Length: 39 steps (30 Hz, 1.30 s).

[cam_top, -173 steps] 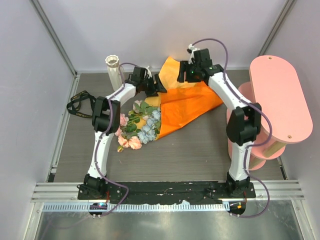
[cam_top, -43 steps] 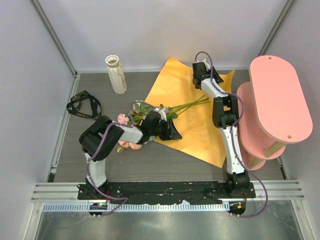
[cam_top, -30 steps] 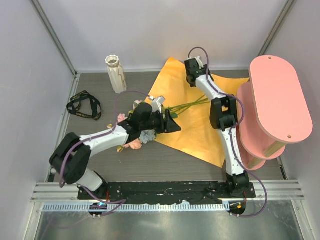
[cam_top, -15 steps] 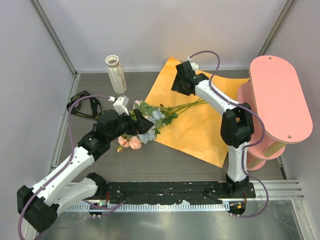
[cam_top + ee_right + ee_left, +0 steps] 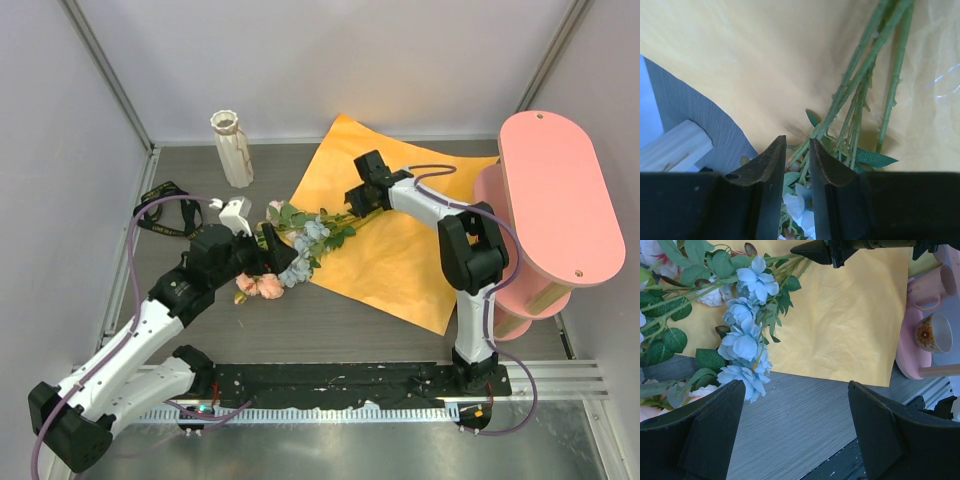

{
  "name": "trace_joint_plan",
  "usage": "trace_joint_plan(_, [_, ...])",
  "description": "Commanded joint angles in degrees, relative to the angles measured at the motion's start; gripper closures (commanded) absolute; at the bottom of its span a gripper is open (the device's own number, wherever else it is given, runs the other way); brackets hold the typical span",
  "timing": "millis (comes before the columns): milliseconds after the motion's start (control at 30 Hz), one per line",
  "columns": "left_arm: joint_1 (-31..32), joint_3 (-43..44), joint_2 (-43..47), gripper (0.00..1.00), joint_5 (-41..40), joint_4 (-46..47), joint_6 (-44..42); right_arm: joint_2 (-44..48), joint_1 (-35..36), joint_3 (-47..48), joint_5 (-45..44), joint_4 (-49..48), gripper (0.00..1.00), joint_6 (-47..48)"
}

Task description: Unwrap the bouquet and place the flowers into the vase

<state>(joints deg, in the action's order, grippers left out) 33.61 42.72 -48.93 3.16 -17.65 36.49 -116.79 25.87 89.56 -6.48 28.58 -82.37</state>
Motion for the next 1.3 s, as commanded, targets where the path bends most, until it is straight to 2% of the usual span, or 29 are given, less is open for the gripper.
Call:
trace_joint_plan(0, [-0.3, 0.3, 2.3, 0.12, -1.6, -0.5, -2.4, 0.7, 0.7, -2.4, -2.3, -4.1, 0.72, -9.7])
trace_joint_plan(133, [-0.3, 0.5, 2.0, 0.11, -1.5, -0.6, -3.4, -1.2, 0.9, 1.9, -3.7, -5.2, 0.75, 0.6])
trace_joint_plan(167, [-0.3, 0.6, 1.9, 0.11, -1.2, -0.7, -3.4, -1.6, 1.2, 3.2, -4.2, -5.4, 0.75, 10.0])
trace_joint_plan(233, [-0.3, 1.1, 1.9, 0.11, -0.5, -1.0, -3.5, -2.6, 1.9, 5.3, -2.9, -9.4, 0.71, 21.6])
trace_joint_plan(267, [-0.3, 1.1, 2.0, 0.11, -0.1, -0.8, -3.5, -3.0, 1.9, 6.2, -1.2, -10.2, 0.70, 35.2])
trace_joint_plan(300, [-0.3, 1.1, 2.3, 0.11, 0.2, -0.8, -3.5, -3.0, 1.9, 6.9, 0.4, -9.5, 0.68, 41.4])
trace_joint_plan(333, [-0.3, 1.0, 3.0, 0.11, 0.4, -0.5, -3.6, -2.2, 2.1, 6.5, 1.5, -9.6, 0.68, 48.9])
trace_joint_plan(400, [-0.3, 0.4, 3.7, 0.11, 1.0, -0.1, -3.7, 1.3, 2.3, 2.2, 5.6, -12.7, 0.65, 69.8])
trace_joint_plan(467, [-0.3, -0.1, 3.8, 0.11, 1.7, 0.8, -3.7, 2.8, 2.3, 1.4, 12.0, -9.9, 0.64, 84.8])
trace_joint_plan(500, [-0.3, -0.4, 3.8, 0.11, 2.3, 1.0, -3.6, 3.1, 2.9, 1.6, 9.8, -9.1, 0.65, 96.6])
trace_joint_plan(567, [-0.3, -0.2, 3.4, 0.12, 4.1, 1.3, -3.6, 2.9, 2.9, 2.1, 3.2, -6.8, 0.63, 105.3])
trace_joint_plan(667, [-0.3, 0.1, 3.1, 0.12, 6.6, 0.5, -3.6, -0.1, 2.6, 7.1, 2.4, -0.7, 0.63, 122.9])
trace_joint_plan(733, [-0.3, -0.5, 3.8, 0.12, 7.1, 0.7, -3.1, -1.5, 2.1, 8.9, 4.7, 4.0, 0.66, 127.7])
trace_joint_plan(767, [-0.3, -0.9, 4.1, 0.12, 7.6, 1.2, -2.7, -1.7, 2.2, 9.1, 5.7, 5.6, 0.66, 133.2])
trace_joint_plan(900, [-0.3, -1.6, 5.2, 0.12, 8.0, 1.0, -2.2, -1.1, 2.2, 6.3, 8.8, 3.3, 0.68, 139.1])
trace_joint_plan(1267, [-0.3, -1.5, 4.5, 0.12, 9.5, 1.7, -1.7, -8.2, 2.8, 16.0, 14.6, 9.1, 0.75, 146.2])
